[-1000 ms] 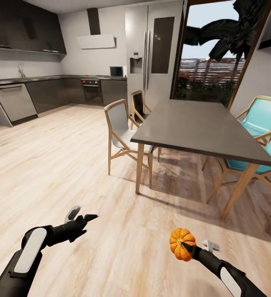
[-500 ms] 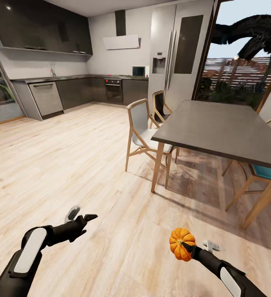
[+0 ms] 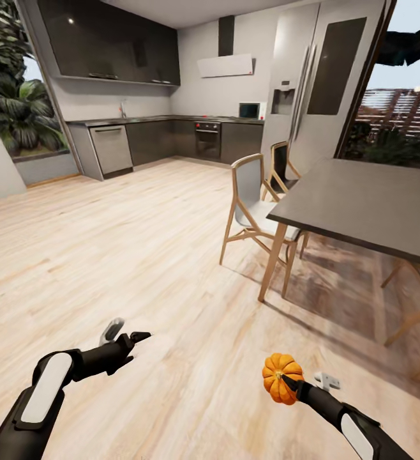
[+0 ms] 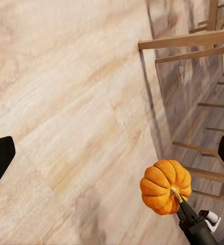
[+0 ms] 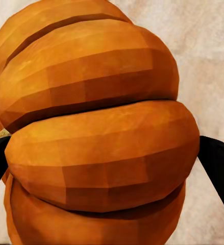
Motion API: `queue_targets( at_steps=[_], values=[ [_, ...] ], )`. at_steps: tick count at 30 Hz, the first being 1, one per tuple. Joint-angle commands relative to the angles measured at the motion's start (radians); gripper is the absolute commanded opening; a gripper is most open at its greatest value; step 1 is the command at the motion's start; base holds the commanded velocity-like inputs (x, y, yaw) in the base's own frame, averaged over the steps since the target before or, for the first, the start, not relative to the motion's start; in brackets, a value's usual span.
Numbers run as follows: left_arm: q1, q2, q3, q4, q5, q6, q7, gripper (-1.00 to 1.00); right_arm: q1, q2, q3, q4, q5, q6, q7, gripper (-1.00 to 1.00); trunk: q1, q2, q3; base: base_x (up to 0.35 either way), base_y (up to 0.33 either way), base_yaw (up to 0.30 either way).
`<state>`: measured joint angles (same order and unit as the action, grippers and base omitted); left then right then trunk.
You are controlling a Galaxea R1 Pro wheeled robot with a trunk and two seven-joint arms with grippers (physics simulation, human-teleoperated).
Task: Place each of the two pumpkins and all three candles from the living room inside a cabinet in the living room (use any cabinet), then make sure every cabinet is closed, and position the cauldron so it is next to a table in the living room.
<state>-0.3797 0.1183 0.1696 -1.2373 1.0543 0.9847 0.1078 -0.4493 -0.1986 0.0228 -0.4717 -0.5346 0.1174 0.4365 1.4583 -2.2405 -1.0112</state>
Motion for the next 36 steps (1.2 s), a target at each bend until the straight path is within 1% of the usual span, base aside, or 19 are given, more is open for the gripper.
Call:
queue_targets(
  at_steps=[1,26,32,36],
  values=[
    [-0.001,0.0,0.001,-0.001,0.01,0.004,0.01,1.0,0.0,-0.001,0.002,-0.002,-0.013,0.007,0.001,-1.0,0.0,0.0,-0.001,0.0,0.0,0.296],
    [-0.001,-0.001,-0.001,-0.001,0.01,0.004,0.01,1.0,0.0,0.005,0.002,-0.001,-0.013,0.006,0.001,-1.0,0.0,0.0,-0.001,0.0,0.001,0.296],
    [-0.001,0.0,-0.001,0.0,0.011,0.003,0.01,1.0,0.0,0.007,0.002,-0.001,0.022,0.005,0.001,-1.0,0.0,0.0,-0.001,0.0,0.125,0.296],
    [-0.001,0.0,-0.001,0.002,0.011,0.003,0.01,1.0,0.0,0.007,0.002,-0.001,0.028,0.005,0.001,-1.0,0.0,0.0,-0.001,0.027,0.258,0.296]
  ],
)
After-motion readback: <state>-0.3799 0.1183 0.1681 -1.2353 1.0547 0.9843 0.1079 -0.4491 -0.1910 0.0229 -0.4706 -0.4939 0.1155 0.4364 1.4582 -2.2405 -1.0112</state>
